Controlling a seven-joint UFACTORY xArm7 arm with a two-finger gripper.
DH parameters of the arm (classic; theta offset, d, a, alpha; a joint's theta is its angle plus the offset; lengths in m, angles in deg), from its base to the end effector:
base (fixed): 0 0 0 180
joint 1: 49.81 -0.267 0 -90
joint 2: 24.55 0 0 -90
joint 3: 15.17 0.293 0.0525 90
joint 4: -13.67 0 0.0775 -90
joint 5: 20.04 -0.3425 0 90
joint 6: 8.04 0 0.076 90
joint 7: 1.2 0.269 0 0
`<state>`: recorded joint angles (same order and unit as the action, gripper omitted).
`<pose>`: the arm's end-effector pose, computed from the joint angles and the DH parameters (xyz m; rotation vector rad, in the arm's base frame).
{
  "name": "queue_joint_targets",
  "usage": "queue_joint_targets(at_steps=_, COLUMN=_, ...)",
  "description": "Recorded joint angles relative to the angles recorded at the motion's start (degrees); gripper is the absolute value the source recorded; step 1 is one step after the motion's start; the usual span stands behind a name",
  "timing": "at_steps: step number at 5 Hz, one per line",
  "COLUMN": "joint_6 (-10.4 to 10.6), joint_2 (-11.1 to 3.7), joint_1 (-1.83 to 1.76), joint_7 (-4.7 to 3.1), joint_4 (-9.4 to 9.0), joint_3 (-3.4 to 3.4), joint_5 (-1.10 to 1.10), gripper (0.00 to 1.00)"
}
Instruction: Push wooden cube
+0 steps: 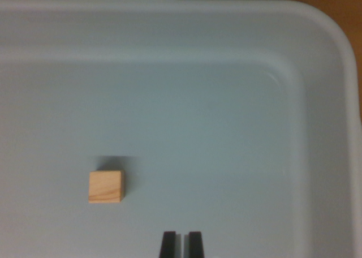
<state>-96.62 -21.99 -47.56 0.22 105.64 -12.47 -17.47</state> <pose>0.4782 -0.0079 0.4070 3.0920 -0.0280 0.1618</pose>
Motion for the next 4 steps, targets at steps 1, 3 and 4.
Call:
queue_joint_targets(at_steps=1, joint_6=0.89, joint_2=-0.23, joint_1=-0.09, joint_7=0.15, joint_4=-0.81, joint_3=0.10, joint_5=-0.03, gripper=0.00)
queue_joint_targets(at_steps=3, joint_6=2.06, joint_2=-0.52, joint_1=-0.20, joint_7=0.36, joint_4=-1.86, joint_3=0.22, joint_5=-0.06, gripper=0.00)
queue_joint_targets(at_steps=4, joint_6=2.06, joint_2=-0.52, joint_1=-0.20, joint_7=0.36, joint_4=-1.86, joint_3=0.22, joint_5=-0.06, gripper=0.00)
